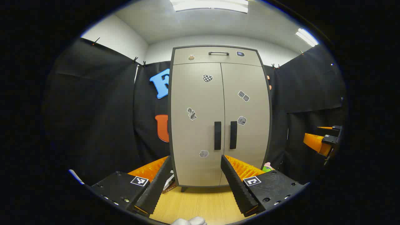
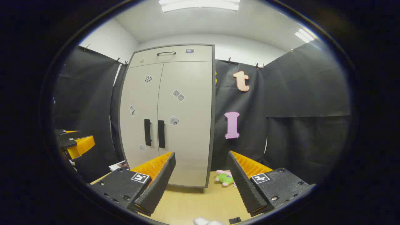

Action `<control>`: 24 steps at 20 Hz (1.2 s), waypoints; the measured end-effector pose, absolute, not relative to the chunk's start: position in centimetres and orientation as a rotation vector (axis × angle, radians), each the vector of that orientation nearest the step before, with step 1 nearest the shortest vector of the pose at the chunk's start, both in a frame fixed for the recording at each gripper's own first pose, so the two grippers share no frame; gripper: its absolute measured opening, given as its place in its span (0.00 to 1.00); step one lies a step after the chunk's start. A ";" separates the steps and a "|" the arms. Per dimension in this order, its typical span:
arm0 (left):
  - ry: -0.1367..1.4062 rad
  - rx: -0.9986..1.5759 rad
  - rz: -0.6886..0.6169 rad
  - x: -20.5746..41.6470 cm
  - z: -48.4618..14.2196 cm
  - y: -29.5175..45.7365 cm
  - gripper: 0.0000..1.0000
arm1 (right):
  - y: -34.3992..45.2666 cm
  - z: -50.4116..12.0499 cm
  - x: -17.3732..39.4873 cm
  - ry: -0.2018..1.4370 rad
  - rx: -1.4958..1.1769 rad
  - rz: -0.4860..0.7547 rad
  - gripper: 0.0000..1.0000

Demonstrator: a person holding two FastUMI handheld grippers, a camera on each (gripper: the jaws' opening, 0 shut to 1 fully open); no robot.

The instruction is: Open the right door of the double-door shoe cabinet with the right hand, and open the left door with the left hand.

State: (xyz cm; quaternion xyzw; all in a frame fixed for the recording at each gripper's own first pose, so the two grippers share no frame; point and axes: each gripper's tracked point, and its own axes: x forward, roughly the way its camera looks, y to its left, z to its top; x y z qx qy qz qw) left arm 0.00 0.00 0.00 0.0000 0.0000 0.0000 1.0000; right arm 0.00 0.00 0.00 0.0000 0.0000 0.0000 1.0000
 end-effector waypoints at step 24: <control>0.012 0.025 0.045 -2.9 -1.1 3.6 0.94 | 3.8 -1.8 3.0 0.040 -0.026 0.011 1.00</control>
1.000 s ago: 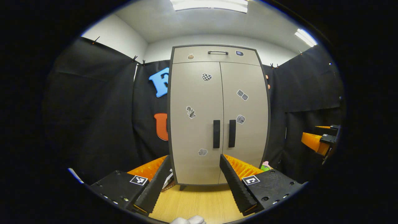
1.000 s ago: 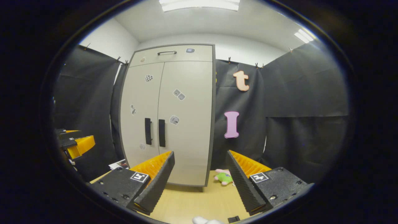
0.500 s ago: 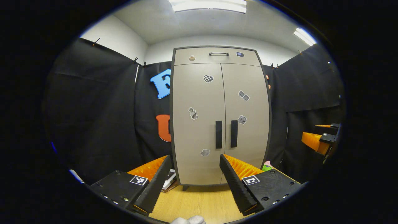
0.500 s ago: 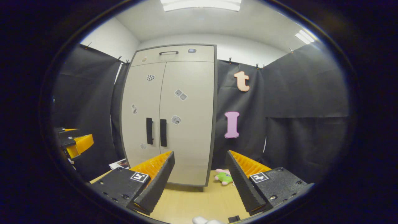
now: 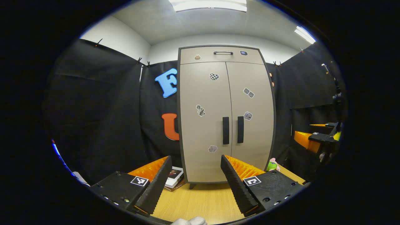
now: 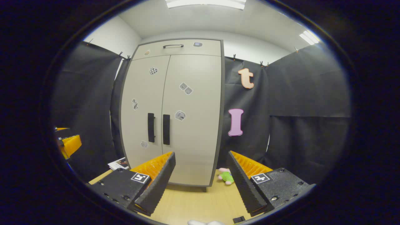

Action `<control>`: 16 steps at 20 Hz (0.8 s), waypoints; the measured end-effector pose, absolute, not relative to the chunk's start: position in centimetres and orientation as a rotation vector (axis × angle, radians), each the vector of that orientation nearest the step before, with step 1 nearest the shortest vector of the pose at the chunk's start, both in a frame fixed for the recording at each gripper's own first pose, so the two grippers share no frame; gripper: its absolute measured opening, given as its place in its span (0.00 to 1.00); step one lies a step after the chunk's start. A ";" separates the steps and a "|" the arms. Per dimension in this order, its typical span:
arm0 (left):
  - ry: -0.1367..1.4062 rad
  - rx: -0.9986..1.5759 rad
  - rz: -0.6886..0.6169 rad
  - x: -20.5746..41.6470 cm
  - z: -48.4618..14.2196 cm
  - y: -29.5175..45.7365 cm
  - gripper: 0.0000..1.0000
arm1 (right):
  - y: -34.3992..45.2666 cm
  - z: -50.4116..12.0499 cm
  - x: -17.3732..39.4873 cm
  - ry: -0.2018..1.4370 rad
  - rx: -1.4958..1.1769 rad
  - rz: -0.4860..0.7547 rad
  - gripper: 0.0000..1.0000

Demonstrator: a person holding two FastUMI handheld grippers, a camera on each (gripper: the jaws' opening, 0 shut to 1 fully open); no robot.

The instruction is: Open the right door of the double-door shoe cabinet with the right hand, and open the left door with the left hand.

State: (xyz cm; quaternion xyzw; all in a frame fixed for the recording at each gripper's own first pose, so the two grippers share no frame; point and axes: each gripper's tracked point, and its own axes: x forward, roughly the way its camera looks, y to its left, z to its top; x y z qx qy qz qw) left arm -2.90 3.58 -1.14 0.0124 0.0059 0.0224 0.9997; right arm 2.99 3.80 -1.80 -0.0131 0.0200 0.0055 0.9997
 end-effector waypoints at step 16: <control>0.058 0.069 0.246 -5.5 -1.6 8.1 0.96 | 15.7 -3.2 24.3 0.103 0.043 0.100 1.00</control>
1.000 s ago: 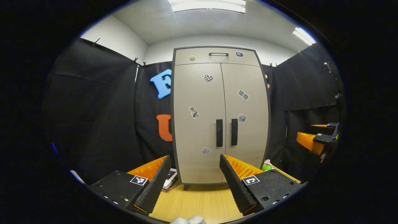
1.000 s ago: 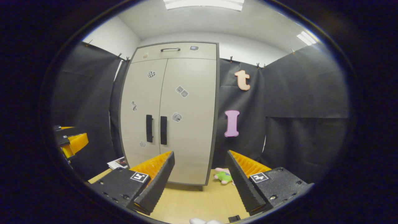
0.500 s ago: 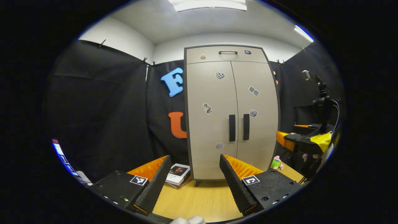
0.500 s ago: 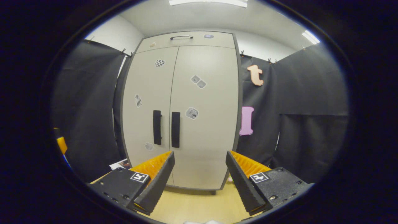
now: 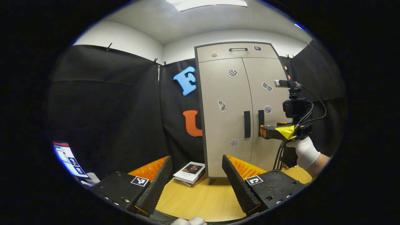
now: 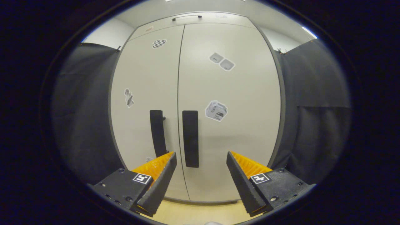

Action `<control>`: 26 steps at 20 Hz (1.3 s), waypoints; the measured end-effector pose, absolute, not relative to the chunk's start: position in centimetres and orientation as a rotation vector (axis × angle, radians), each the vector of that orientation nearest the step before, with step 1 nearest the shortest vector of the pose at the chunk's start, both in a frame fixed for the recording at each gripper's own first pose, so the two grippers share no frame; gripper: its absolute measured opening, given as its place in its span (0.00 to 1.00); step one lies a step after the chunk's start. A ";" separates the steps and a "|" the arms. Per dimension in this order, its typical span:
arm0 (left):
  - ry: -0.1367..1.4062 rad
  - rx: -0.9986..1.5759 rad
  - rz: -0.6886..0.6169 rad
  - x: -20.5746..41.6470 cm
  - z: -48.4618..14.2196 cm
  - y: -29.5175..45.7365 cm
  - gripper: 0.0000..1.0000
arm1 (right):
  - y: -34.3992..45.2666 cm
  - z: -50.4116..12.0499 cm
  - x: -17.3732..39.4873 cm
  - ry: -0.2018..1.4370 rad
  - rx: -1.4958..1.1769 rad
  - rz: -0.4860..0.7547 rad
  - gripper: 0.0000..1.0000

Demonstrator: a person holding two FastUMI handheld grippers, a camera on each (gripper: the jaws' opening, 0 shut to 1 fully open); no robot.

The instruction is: Open the right door of the double-door shoe cabinet with the right hand, and open the left door with the left hand.

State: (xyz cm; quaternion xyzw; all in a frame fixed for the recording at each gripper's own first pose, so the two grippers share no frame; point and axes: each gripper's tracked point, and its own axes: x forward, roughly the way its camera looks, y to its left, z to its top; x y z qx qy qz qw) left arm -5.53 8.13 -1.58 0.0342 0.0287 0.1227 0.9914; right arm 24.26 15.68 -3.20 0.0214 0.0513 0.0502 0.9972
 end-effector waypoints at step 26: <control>0.077 0.037 0.326 -6.0 -1.8 9.6 0.96 | 17.5 -2.7 27.5 0.159 0.039 0.183 0.24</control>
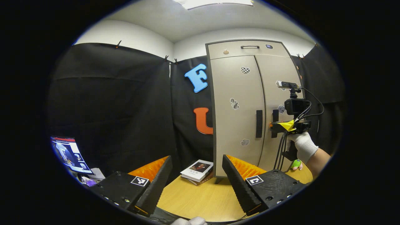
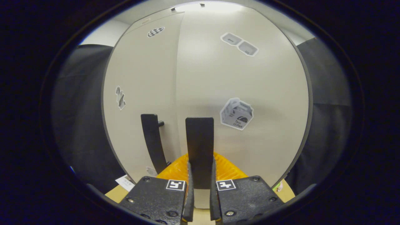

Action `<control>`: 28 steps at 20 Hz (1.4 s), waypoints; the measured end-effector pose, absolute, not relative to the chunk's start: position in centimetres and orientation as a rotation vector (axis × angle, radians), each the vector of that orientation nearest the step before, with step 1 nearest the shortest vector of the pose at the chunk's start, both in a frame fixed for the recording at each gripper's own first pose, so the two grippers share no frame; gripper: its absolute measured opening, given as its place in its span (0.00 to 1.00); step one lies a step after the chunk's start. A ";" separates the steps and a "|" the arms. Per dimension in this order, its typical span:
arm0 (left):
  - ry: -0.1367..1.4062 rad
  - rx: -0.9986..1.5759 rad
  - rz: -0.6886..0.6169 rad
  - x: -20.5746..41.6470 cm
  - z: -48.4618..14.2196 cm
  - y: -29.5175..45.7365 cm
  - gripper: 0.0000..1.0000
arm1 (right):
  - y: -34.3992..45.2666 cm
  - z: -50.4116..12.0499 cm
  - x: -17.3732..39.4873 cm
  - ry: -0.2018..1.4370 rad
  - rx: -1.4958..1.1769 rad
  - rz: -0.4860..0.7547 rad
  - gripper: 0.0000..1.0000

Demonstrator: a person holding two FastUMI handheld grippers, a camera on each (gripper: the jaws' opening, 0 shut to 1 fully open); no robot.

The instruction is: Open the right door of the double-door shoe cabinet with the right hand, and open the left door with the left hand.

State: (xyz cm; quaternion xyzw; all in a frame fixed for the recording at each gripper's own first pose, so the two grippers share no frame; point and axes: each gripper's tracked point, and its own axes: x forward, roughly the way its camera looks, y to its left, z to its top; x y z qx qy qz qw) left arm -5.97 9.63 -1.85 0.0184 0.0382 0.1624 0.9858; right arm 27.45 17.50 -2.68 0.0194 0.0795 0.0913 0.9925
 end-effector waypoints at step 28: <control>0.052 -0.019 0.081 -8.6 -2.6 2.2 0.97 | 10.7 -2.0 19.6 0.136 0.026 0.091 0.12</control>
